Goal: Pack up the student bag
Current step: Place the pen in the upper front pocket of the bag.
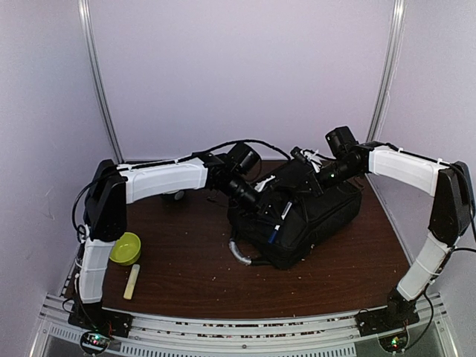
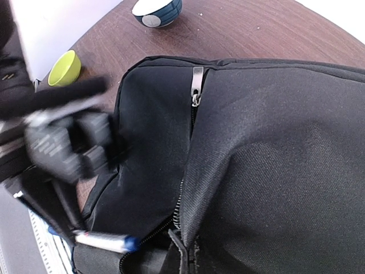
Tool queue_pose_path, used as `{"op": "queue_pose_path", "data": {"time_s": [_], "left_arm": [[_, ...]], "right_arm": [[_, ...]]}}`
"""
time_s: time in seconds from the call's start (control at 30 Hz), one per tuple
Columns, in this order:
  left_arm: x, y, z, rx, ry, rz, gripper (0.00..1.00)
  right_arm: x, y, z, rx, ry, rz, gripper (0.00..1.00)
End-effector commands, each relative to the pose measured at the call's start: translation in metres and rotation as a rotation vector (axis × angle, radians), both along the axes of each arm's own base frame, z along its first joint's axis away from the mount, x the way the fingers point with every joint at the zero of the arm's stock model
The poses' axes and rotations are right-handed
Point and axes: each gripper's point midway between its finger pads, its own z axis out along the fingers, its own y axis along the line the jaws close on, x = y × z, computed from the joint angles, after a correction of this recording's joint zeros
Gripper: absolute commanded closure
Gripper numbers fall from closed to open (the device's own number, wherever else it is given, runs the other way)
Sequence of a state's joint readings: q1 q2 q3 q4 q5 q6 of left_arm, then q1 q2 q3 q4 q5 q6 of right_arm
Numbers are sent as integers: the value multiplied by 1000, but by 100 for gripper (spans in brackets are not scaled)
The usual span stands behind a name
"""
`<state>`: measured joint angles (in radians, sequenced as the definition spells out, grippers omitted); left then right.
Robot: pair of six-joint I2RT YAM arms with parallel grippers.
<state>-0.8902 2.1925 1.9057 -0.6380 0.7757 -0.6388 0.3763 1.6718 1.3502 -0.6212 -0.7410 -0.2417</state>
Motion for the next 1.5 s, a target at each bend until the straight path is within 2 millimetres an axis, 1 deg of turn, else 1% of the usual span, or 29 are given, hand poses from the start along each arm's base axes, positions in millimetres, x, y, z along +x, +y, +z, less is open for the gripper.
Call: {"op": "queue_pose_path", "data": {"time_s": [0.0,0.1,0.2,0.3,0.37,0.43,0.53,0.67,0.73,0.8,0.83,0.97,1.03,1.1,1.17,1.23,1.33,1.37,1.43,1.47], "left_arm": [[30,-12,14,-92,64,58,100],[52,-13,7,-89,82,126,100],[77,-12,-1,-96,108,210,100],[102,-17,-1,-125,103,288,100],[118,-23,-1,-152,98,339,100],[130,-34,6,-225,115,376,100],[147,-47,10,-312,142,431,100],[163,-52,16,-381,148,521,100],[167,-53,20,-414,136,550,100],[167,-53,19,-414,120,560,100],[165,-55,20,-414,116,552,100],[145,-68,24,-436,158,482,97],[136,-72,32,-493,204,478,97],[133,-72,46,-586,251,497,97],[133,-72,59,-657,285,507,97],[137,-72,64,-692,291,523,97],[140,-79,55,-651,253,537,96],[139,-83,45,-605,251,540,94],[135,-90,36,-566,245,532,92],[133,-92,35,-574,251,525,91]], "right_arm": [[-17,17,44,110,-88,97,100],[-19,19,43,110,-86,109,100],[-22,22,41,113,-77,124,100],[-25,24,41,118,-75,136,100],[-26,26,41,120,-72,141,100],[-27,28,39,119,-67,145,100],[-28,29,38,119,-65,149,100],[-26,28,36,103,-72,142,100],[-25,27,33,94,-73,140,100],[-25,26,32,90,-73,143,100],[-24,26,33,92,-74,144,100],[-23,28,37,101,-75,145,100],[-22,28,38,100,-78,141,100],[-21,28,38,98,-78,140,100],[-21,27,36,95,-77,139,100],[-22,27,34,92,-72,139,100],[-20,27,32,84,-69,134,100],[-20,27,31,78,-69,132,100],[-19,25,27,65,-65,128,100],[-19,25,24,58,-61,126,100]]}}
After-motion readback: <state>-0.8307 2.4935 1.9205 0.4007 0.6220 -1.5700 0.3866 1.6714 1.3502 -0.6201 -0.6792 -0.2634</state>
